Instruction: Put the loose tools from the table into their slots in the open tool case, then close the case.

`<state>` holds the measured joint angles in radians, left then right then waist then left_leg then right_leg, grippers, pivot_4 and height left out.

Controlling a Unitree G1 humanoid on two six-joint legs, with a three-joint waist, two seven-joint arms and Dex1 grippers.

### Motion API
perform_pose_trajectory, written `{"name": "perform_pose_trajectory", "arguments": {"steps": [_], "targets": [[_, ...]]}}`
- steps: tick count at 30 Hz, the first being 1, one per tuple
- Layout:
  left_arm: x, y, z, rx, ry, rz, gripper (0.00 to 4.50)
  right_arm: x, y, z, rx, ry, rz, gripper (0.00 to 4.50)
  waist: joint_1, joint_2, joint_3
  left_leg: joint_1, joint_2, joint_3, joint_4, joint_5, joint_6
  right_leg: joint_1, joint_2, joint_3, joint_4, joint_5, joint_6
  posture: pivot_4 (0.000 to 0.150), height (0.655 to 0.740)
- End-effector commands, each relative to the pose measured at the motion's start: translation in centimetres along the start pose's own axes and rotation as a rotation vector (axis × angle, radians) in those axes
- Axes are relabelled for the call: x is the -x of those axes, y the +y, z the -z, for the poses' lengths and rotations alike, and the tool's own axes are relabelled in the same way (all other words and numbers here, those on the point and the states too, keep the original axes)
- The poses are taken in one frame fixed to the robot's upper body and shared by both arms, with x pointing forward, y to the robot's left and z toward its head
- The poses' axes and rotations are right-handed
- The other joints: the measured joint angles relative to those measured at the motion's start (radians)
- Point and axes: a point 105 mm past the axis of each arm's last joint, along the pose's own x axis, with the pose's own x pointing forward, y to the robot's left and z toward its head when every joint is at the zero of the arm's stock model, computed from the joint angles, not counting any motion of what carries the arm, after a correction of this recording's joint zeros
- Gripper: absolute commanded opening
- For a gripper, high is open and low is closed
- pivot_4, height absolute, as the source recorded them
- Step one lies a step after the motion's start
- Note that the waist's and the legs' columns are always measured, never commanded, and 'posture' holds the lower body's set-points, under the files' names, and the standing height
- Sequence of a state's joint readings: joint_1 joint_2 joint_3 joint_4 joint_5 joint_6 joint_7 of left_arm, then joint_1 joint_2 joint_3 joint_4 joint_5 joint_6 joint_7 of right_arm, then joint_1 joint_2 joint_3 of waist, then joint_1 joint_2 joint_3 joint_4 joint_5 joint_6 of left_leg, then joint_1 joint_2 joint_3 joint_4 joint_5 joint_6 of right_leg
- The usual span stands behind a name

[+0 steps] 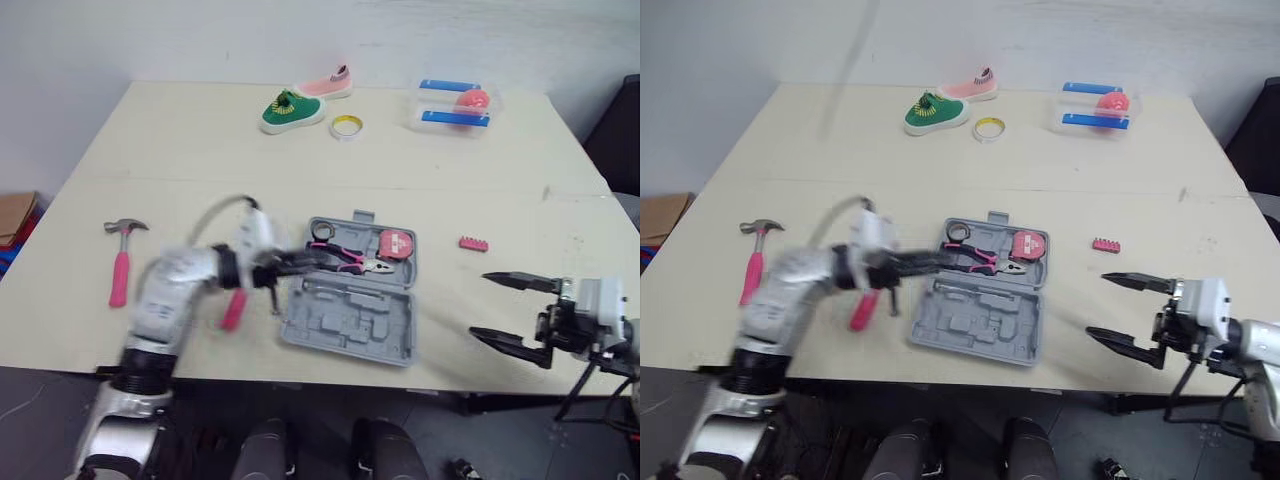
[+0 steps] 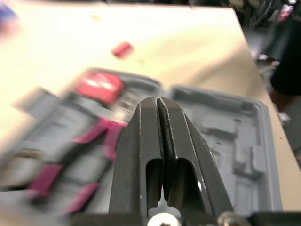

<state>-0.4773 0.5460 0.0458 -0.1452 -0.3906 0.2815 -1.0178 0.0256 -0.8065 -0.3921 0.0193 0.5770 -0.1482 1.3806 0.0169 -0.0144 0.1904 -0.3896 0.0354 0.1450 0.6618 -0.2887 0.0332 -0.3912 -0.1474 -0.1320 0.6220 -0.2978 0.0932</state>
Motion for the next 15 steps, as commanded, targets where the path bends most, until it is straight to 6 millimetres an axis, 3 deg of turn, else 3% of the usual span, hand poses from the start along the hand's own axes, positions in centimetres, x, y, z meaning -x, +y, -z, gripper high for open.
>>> {"name": "perform_pose_trajectory", "arguments": {"steps": [1, 4, 5, 7, 10, 15], "targets": [[5.3, 1.1, 0.8, 0.011, 0.063, -0.168, 0.78, 2.8, -2.4, -0.2, 0.128, 0.038, 0.14, 4.5, -0.003, 0.001, 0.0, 0.001, 0.0, 0.001, 0.0, 0.0, 0.001, 0.0, 0.0, -0.001, 0.0, 0.0, 0.001, 0.15, 0.74], [13.3, 1.9, 3.1, 0.04, 0.237, -0.393, 1.97, 5.1, -3.9, 0.6, 0.173, 0.108, 0.223, 4.5, -0.023, 0.001, 0.002, 0.001, -0.001, 0.003, 0.0, -0.001, 0.002, -0.001, -0.001, 0.0, 0.0, 0.001, 0.002, 0.15, 0.74], [15.0, 2.0, 3.4, 0.046, 0.265, -0.453, 2.23, 5.5, -4.1, 0.8, 0.182, 0.127, 0.229, 4.5, -0.025, 0.001, 0.002, 0.0, -0.001, 0.003, 0.0, -0.001, 0.002, -0.002, -0.001, 0.0, 0.0, 0.001, 0.002, 0.15, 0.74], [18.6, 2.7, 3.1, 0.043, 0.269, -0.616, 3.13, 6.7, -5.0, 0.8, 0.193, 0.152, 0.273, 4.5, -0.024, 0.001, 0.003, 0.0, 0.0, 0.002, -0.001, -0.002, 0.001, -0.003, -0.001, 0.0, -0.001, 0.001, 0.001, 0.15, 0.74], [25.7, 2.4, 3.1, -0.027, 0.369, -0.863, 4.43, 8.5, -5.6, 1.2, 0.179, 0.193, 0.306, 4.5, -0.021, 0.001, 0.004, 0.0, 0.0, 0.001, -0.001, -0.007, -0.001, -0.002, -0.003, 0.004, -0.002, 0.001, 0.001, 0.15, 0.74], [35.4, -0.7, 3.9, 0.027, 0.504, -1.189, 4.43, 12.7, -6.6, 2.6, 0.143, 0.304, 0.45, 4.5, -0.023, 0.001, 0.004, 0.0, 0.001, 0.002, -0.006, -0.01, -0.002, -0.005, -0.003, 0.007, -0.004, -0.002, -0.003, 0.15, 0.74]]}}
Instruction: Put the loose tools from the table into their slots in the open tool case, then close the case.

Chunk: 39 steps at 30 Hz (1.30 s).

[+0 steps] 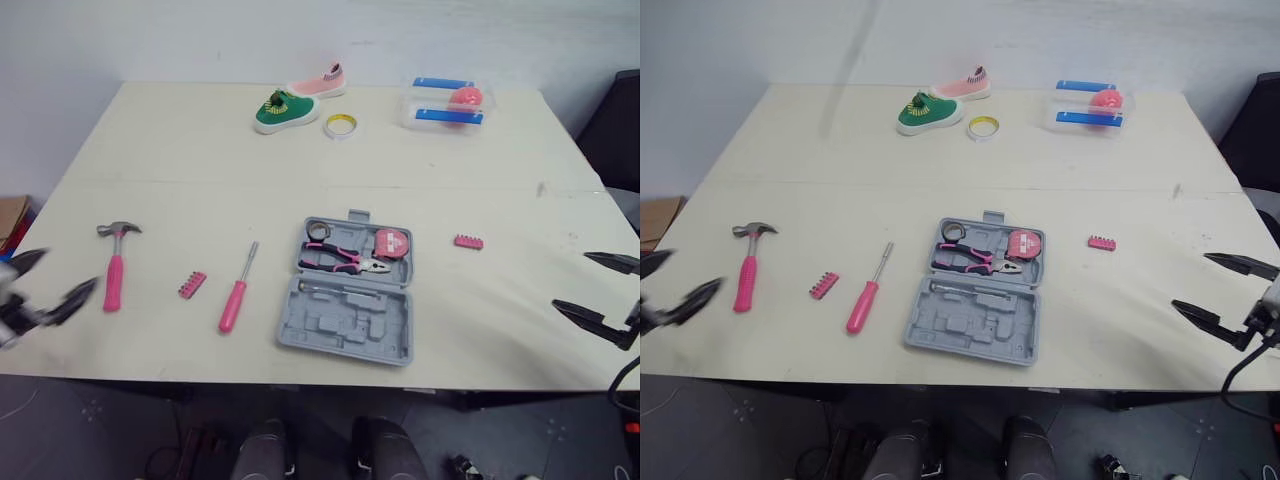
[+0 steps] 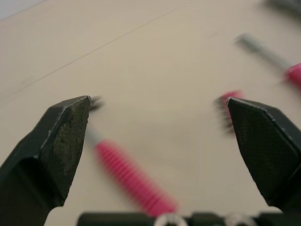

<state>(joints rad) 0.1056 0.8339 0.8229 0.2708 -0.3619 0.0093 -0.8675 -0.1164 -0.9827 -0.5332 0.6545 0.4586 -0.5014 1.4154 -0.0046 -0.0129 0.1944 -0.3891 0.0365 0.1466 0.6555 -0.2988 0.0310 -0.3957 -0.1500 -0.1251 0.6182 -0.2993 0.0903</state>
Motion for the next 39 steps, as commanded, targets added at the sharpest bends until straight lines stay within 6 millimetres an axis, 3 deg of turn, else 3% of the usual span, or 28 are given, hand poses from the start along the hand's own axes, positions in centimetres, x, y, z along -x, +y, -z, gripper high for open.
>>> {"name": "perform_pose_trajectory", "arguments": {"steps": [1, 4, 8, 11, 14, 16, 18, 21, 23, 26, 32, 39], "targets": [[4.9, 4.5, 2.0, 0.029, 0.065, -0.244, 4.43, 3.2, -1.8, 1.2, 0.008, 0.087, 0.134, 4.5, -0.002, 0.0, 0.0, 0.0, 0.0, 0.001, -0.002, 0.0, 0.0, -0.001, 0.0, 0.0, -0.001, 0.0, 0.0, 0.15, 0.74], [7.0, 6.2, 2.9, 0.05, 0.097, -0.336, 4.43, 4.8, -2.0, 2.4, -0.013, 0.152, 0.188, 4.5, -0.002, 0.0, 0.0, 0.0, 0.0, 0.001, -0.006, 0.0, -0.002, -0.003, 0.0, 0.0, -0.001, -0.002, -0.002, 0.15, 0.74], [7.5, 6.6, 3.2, -0.017, 0.142, -0.352, 4.43, 5.8, -2.4, 3.5, -0.017, 0.194, 0.296, 4.5, -0.003, 0.0, 0.0, 0.0, 0.001, 0.001, -0.007, 0.001, -0.003, -0.003, 0.001, -0.001, -0.001, -0.002, -0.003, 0.15, 0.74], [7.1, 6.4, 3.3, -0.002, 0.129, -0.337, 4.43, 4.6, -2.6, 3.3, -0.037, 0.128, 0.319, 4.5, -0.015, 0.001, 0.0, 0.001, 0.001, 0.001, -0.007, 0.001, -0.003, -0.003, 0.001, 0.001, -0.001, -0.001, -0.002, 0.15, 0.74], [6.8, 6.2, 3.3, 0.011, 0.124, -0.325, 4.43, 2.6, -1.3, 2.9, -0.05, 0.065, 0.215, 4.5, -0.026, 0.001, 0.0, 0.001, 0.002, 0.001, -0.009, 0.002, -0.005, -0.003, 0.001, 0.0, -0.001, -0.002, -0.003, 0.15, 0.74], [6.3, 5.6, 3.1, 0.04, 0.107, -0.315, 4.43, -0.1, 0.4, 1.6, -0.085, -0.06, 0.126, 4.5, -0.032, 0.001, 0.0, 0.001, 0.002, 0.001, -0.01, 0.002, -0.006, -0.004, 0.002, 0.0, 0.0, -0.002, -0.003, 0.15, 0.74], [4.8, 3.5, 2.8, 0.129, 0.082, -0.242, 4.43, -3.3, 1.9, -1.1, -0.084, -0.217, 0.058, 4.5, -0.042, 0.001, 0.0, 0.001, 0.004, 0.001, -0.01, 0.003, -0.009, -0.004, 0.003, 0.0, 0.0, -0.002, -0.004, 0.15, 0.74], [3.4, 1.2, 2.0, 0.22, 0.07, -0.168, 4.43, -5.3, 3.0, -3.8, -0.1, -0.33, 0.033, 4.5, -0.044, 0.004, 0.002, 0.001, 0.004, 0.002, -0.008, 0.004, -0.009, -0.004, 0.003, 0.0, 0.003, -0.002, -0.004, 0.15, 0.74], [2.6, 0.9, 1.8, 0.227, 0.111, -0.21, 4.43, -6.7, 4.3, -5.6, -0.107, -0.387, -0.03, 4.5, -0.038, 0.005, 0.002, 0.002, 0.003, 0.002, -0.007, 0.004, -0.009, -0.004, 0.002, 0.0, 0.005, -0.002, -0.004, 0.15, 0.74], [-0.9, -1.8, 1.3, 0.358, 0.201, -0.159, 4.43, -9.6, 6.1, -9.5, -0.119, -0.523, -0.138, 4.5, -0.024, 0.003, 0.002, 0.002, 0.004, 0.001, -0.007, 0.005, -0.008, -0.003, 0.003, 0.0, 0.006, -0.002, -0.004, 0.15, 0.74], [-4.2, -2.8, 0.1, 0.473, 0.35, -0.218, 4.43, -11.1, 7.7, -12.3, -0.156, -0.612, -0.261, 4.5, -0.001, 0.002, 0.001, 0.002, 0.003, 0.0, -0.008, 0.008, -0.009, -0.004, 0.003, 0.0, 0.006, -0.001, -0.005, 0.15, 0.74], [-7.9, -3.3, -0.8, 0.466, 0.452, -0.19, 4.43, -12.1, 9.4, -13.3, -0.144, -0.629, -0.382, 4.5, 0.001, 0.001, 0.001, 0.0, 0.0, 0.002, -0.007, 0.009, -0.011, -0.004, 0.003, -0.001, 0.006, -0.001, -0.004, 0.15, 0.74]]}}
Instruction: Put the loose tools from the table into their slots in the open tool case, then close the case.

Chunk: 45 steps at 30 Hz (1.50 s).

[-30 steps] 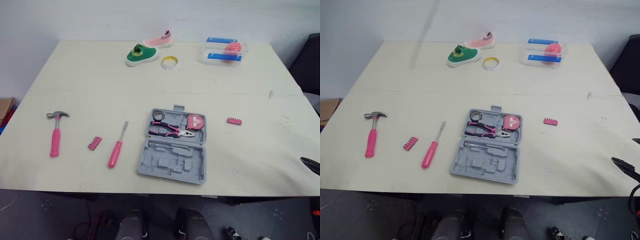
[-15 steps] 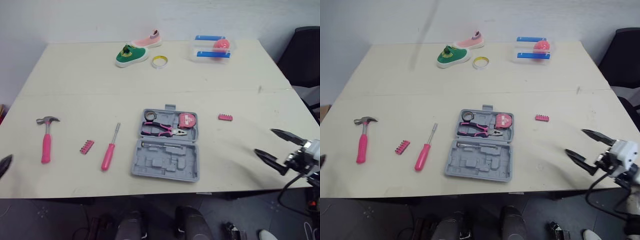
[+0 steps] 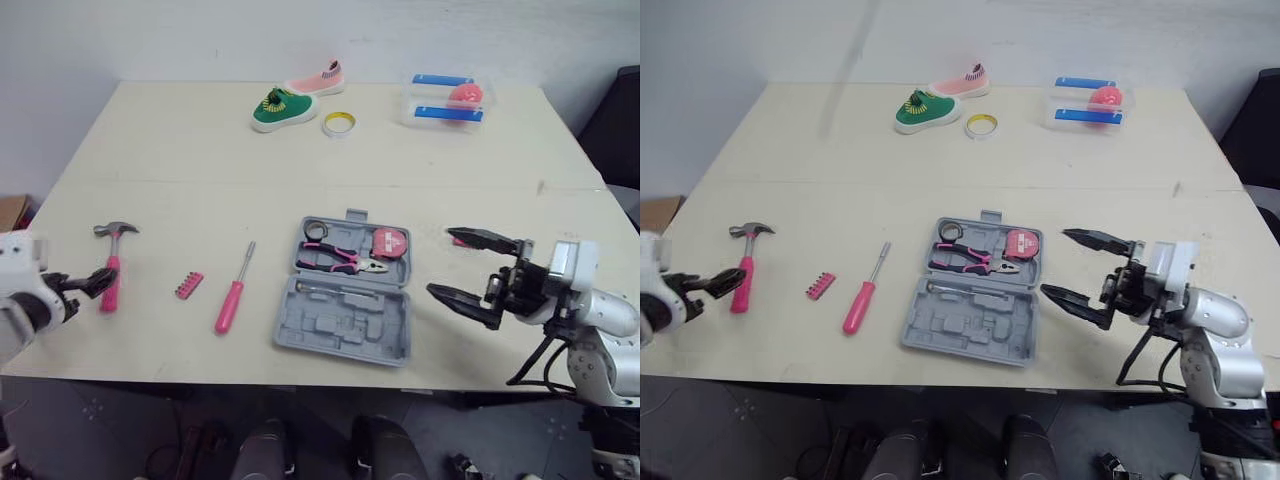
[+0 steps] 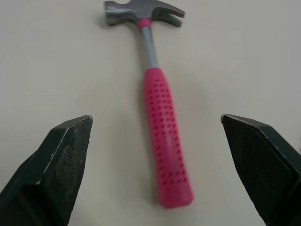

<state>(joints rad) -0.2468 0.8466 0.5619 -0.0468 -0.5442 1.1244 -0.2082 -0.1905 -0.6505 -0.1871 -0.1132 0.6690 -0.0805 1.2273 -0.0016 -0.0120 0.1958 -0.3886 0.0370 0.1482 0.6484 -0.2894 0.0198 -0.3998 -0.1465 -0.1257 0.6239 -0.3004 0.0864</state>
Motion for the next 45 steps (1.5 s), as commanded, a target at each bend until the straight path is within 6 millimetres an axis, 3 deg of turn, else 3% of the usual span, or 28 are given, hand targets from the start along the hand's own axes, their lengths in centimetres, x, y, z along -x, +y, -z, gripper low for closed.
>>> {"name": "perform_pose_trajectory", "arguments": {"steps": [1, 9, 12, 15, 19, 22, 23, 26, 30, 33, 36, 37, 39, 41, 43, 45], "targets": [[-0.6, 0.2, -0.6, -0.018, 0.043, -0.015, 4.43, -0.6, 0.3, -0.7, 0.019, -0.025, -0.035, 4.5, -0.003, 0.0, 0.0, 0.0, 0.0, 0.0, 0.0, 0.001, 0.001, 0.0, 0.001, 0.0, 0.0, 0.0, 0.0, 0.15, 0.74], [-2.6, 0.2, -0.2, -0.003, 0.113, -0.023, 4.43, -1.0, 0.2, -0.7, 0.023, -0.03, -0.022, 4.5, -0.003, -0.001, 0.0, 0.0, 0.002, 0.002, 0.0, 0.003, 0.002, -0.002, 0.003, -0.002, 0.002, 0.0, 0.0, 0.15, 0.74], [-3.3, 0.4, 1.3, 0.003, 0.17, -0.013, 4.43, -0.9, 0.2, -0.6, 0.026, -0.017, -0.011, 4.5, -0.002, -0.002, 0.0, 0.0, 0.001, 0.002, 0.001, 0.003, 0.002, -0.002, 0.002, -0.001, 0.002, 0.0, 0.0, 0.15, 0.74], [-3.6, 0.8, 2.8, 0.031, 0.223, -0.009, 3.66, -0.8, 0.2, -0.6, 0.034, -0.005, -0.012, 4.5, -0.001, -0.002, 0.0, 0.0, 0.001, 0.002, 0.001, 0.003, 0.002, -0.002, 0.001, -0.001, 0.003, 0.0, 0.0, 0.15, 0.74], [-4.0, 0.4, 4.2, 0.05, 0.271, 0.036, 2.09, -0.9, 0.2, -0.7, 0.039, -0.008, -0.018, 4.5, -0.001, -0.001, 0.0, 0.001, 0.0, 0.002, 0.001, 0.002, -0.001, -0.002, 0.0, -0.001, 0.004, 0.0, 0.0, 0.15, 0.74], [-4.0, -0.1, 4.2, 0.076, 0.27, 0.076, 0.85, -0.9, 0.3, -0.8, 0.039, -0.006, -0.02, 4.5, 0.0, 0.0, -0.001, 0.001, 0.0, 0.002, 0.0, 0.003, 0.0, -0.002, 0.0, -0.001, 0.004, 0.0, 0.0, 0.15, 0.74], [-4.0, -0.1, 4.0, 0.083, 0.264, 0.078, 0.56, -0.8, 0.3, -0.8, 0.04, -0.005, -0.021, 4.5, 0.002, 0.0, -0.001, 0.001, 0.0, 0.002, 0.0, 0.003, 0.0, -0.002, 0.0, -0.001, 0.004, 0.0, 0.0, 0.15, 0.74], [-3.5, -0.1, 2.8, 0.057, 0.213, 0.085, 0.52, -0.7, 0.3, -0.9, 0.041, 0.0, -0.022, 4.5, 0.001, 0.0, -0.001, 0.001, -0.002, 0.002, 0.0, 0.003, 0.0, -0.002, -0.001, -0.001, 0.004, 0.0, 0.001, 0.15, 0.74], [-1.8, -1.0, -3.0, -0.06, -0.099, 0.174, 0.52, -0.5, 0.2, -0.8, 0.059, 0.021, -0.008, 4.5, 0.001, -0.002, 0.0, 0.0, -0.003, 0.002, 0.001, 0.002, 0.001, -0.002, -0.002, 0.0, 0.003, 0.001, 0.002, 0.15, 0.74], [0.7, -3.0, -7.0, -0.165, -0.309, 0.302, 0.52, -0.2, 0.0, -0.8, 0.079, 0.031, 0.003, 4.5, 0.001, -0.013, 0.002, -0.003, -0.002, 0.0, 0.001, 0.003, 0.0, -0.005, -0.002, 0.001, 0.004, 0.001, 0.002, 0.15, 0.74], [2.3, -5.5, -8.0, -0.31, -0.387, 0.428, 0.52, 0.1, 0.0, -0.6, 0.075, 0.045, 0.006, 4.5, -0.001, -0.014, 0.001, -0.007, -0.002, 0.0, 0.001, 0.004, -0.001, -0.009, -0.002, 0.001, 0.003, 0.001, 0.001, 0.15, 0.74], [3.1, -7.8, -8.3, -0.428, -0.436, 0.518, 0.52, 0.5, 0.0, -0.5, 0.065, 0.055, 0.009, 4.5, -0.001, -0.014, 0.001, -0.007, -0.002, 0.0, 0.001, 0.004, 0.0, -0.009, -0.002, 0.001, 0.003, 0.001, 0.001, 0.15, 0.74], [4.7, -12.0, -8.5, -0.646, -0.537, 0.687, 0.52, 0.9, -0.1, -0.4, 0.054, 0.07, 0.015, 4.5, -0.001, -0.014, 0.001, -0.007, -0.003, 0.001, 0.0, 0.006, 0.005, -0.009, -0.002, 0.0, 0.002, 0.001, 0.001, 0.15, 0.74], [5.7, -16.3, -7.1, -0.886, -0.534, 0.87, 0.52, 1.3, -0.2, -0.4, 0.051, 0.087, 0.024, 4.5, 0.002, -0.014, 0.001, -0.008, -0.003, 0.002, 0.0, 0.006, 0.006, -0.008, -0.001, -0.001, 0.002, 0.001, 0.001, 0.15, 0.74], [6.2, -19.4, -5.9, -0.977, -0.515, 1.03, 0.52, 2.0, -0.2, -0.3, 0.053, 0.115, 0.026, 4.5, 0.007, -0.014, 0.001, -0.008, -0.004, 0.002, 0.001, 0.006, 0.006, -0.008, -0.001, -0.002, 0.001, 0.001, 0.001, 0.15, 0.74], [6.4, -21.3, -5.3, -1.005, -0.501, 1.128, 0.52, 2.7, 0.1, -0.1, 0.05, 0.146, 0.013, 4.5, 0.005, -0.013, 0.001, -0.009, -0.005, 0.002, 0.001, 0.007, 0.008, -0.009, 0.002, -0.004, 0.002, 0.002, 0.003, 0.15, 0.74]]}}
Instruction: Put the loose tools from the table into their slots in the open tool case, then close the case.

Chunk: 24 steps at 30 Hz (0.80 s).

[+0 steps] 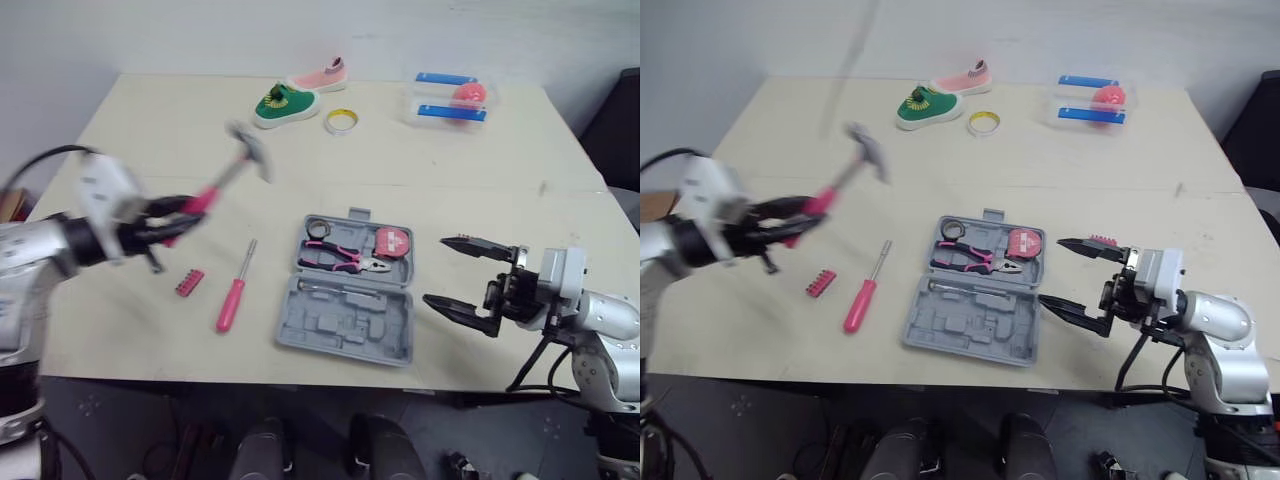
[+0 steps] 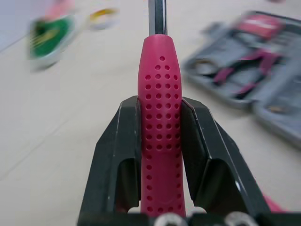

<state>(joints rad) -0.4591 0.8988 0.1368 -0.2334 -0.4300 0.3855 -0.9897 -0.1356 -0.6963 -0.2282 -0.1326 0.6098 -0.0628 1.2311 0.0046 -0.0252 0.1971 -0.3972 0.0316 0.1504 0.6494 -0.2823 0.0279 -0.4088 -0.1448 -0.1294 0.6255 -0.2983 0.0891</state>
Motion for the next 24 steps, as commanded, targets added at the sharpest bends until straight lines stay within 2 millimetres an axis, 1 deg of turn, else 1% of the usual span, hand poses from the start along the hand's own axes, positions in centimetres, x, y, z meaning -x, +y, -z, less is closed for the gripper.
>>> {"name": "perform_pose_trajectory", "arguments": {"steps": [1, 3, 4, 5, 6, 8, 9, 10, 12, 15, 18, 21, 24], "targets": [[-2.2, -1.9, -1.9, -0.088, -0.043, 0.159, 0.52, 1.7, 0.0, -0.5, 0.034, 0.04, -0.004, 4.5, -0.001, 0.0, 0.0, 0.0, 0.0, 0.0, 0.0, 0.0, 0.001, 0.0, 0.0, 0.0, 0.0, 0.0, 0.0, 0.15, 0.74], [-3.9, -3.5, -2.1, -0.123, -0.041, 0.284, 0.52, 2.8, 0.9, 0.2, 0.028, 0.098, -0.046, 4.5, -0.014, 0.0, 0.0, 0.001, 0.001, 0.002, 0.0, 0.001, 0.001, 0.0, 0.0, 0.001, 0.001, 0.001, 0.002, 0.15, 0.74], [-5.1, -4.8, -1.8, -0.108, 0.024, 0.385, 0.52, 3.6, 1.2, 0.5, 0.008, 0.124, -0.04, 4.5, -0.007, 0.001, 0.0, 0.002, 0.001, 0.003, 0.0, 0.001, 0.001, 0.0, 0.001, 0.0, 0.001, 0.001, 0.002, 0.15, 0.74], [-5.7, -5.7, -1.6, -0.095, 0.077, 0.453, 0.52, 4.1, 1.4, 0.8, -0.005, 0.14, -0.035, 4.5, -0.001, 0.001, 0.0, 0.002, 0.001, 0.002, 0.0, 0.002, 0.001, 0.0, 0.003, -0.001, 0.001, 0.001, 0.001, 0.15, 0.74], [-6.3, -6.6, -1.7, -0.118, 0.096, 0.518, 0.52, 4.6, 1.7, 0.9, -0.017, 0.157, -0.033, 4.5, 0.003, 0.001, 0.0, 0.001, 0.001, 0.001, 0.001, 0.002, 0.001, 0.001, 0.005, -0.001, 0.001, 0.001, 0.001, 0.15, 0.74], [-7.2, -7.5, -2.0, -0.134, 0.107, 0.576, 0.52, 5.2, 2.0, 1.0, -0.016, 0.166, -0.019, 4.5, 0.007, 0.001, 0.0, 0.001, 0.0, 0.001, 0.002, 0.002, 0.002, 0.001, 0.005, 0.001, 0.001, 0.001, 0.002, 0.15, 0.74], [-7.6, -7.7, -2.0, -0.128, 0.115, 0.588, 0.52, 5.4, 2.1, 1.0, -0.009, 0.167, -0.009, 4.5, 0.005, 0.001, 0.0, 0.001, 0.0, 0.001, 0.004, 0.002, 0.003, 0.001, 0.005, 0.001, 0.001, 0.001, 0.003, 0.15, 0.74], [-8.2, -8.0, -1.6, -0.093, 0.138, 0.61, 0.52, 5.6, 2.4, 1.1, -0.015, 0.171, 0.006, 4.5, 0.005, 0.001, 0.0, 0.0, 0.001, 0.002, 0.005, 0.001, 0.003, 0.001, 0.006, 0.002, 0.001, 0.002, 0.003, 0.15, 0.74], [-9.3, -8.4, -1.1, -0.118, 0.148, 0.649, 0.52, 5.8, 3.0, 1.2, -0.032, 0.175, 0.026, 4.5, 0.008, 0.002, 0.0, -0.001, 0.001, 0.001, 0.007, 0.002, 0.003, 0.001, 0.006, 0.001, 0.002, 0.002, 0.003, 0.15, 0.74], [-10.6, -7.8, 0.1, -0.141, 0.228, 0.612, 0.52, 5.9, 3.5, 1.2, -0.039, 0.174, 0.037, 4.5, 0.009, 0.002, 0.0, -0.001, 0.002, -0.001, 0.009, 0.002, 0.003, 0.001, 0.007, 0.001, 0.002, 0.002, 0.003, 0.15, 0.74], [-12.4, -7.9, 0.3, -0.088, 0.263, 0.598, 0.52, 5.7, 4.2, 1.1, -0.044, 0.169, 0.058, 4.5, 0.014, 0.002, 0.0, -0.003, 0.003, -0.003, 0.01, 0.001, 0.003, 0.001, 0.007, 0.0, 0.002, 0.002, 0.003, 0.15, 0.74], [-13.1, -8.0, 1.4, -0.133, 0.327, 0.62, 0.52, 4.7, 4.6, 0.4, -0.052, 0.166, 0.06, 4.5, 0.02, 0.002, 0.0, -0.007, 0.003, -0.003, 0.015, 0.001, 0.005, 0.0, 0.007, -0.001, 0.003, 0.002, 0.003, 0.15, 0.74], [-13.8, -7.8, 1.5, -0.133, 0.33, 0.607, 0.52, 4.1, 4.7, 0.0, -0.048, 0.165, 0.065, 4.5, 0.019, 0.002, 0.0, -0.007, 0.003, -0.003, 0.015, 0.0, 0.005, 0.0, 0.006, 0.0, 0.002, 0.002, 0.004, 0.15, 0.74]]}}
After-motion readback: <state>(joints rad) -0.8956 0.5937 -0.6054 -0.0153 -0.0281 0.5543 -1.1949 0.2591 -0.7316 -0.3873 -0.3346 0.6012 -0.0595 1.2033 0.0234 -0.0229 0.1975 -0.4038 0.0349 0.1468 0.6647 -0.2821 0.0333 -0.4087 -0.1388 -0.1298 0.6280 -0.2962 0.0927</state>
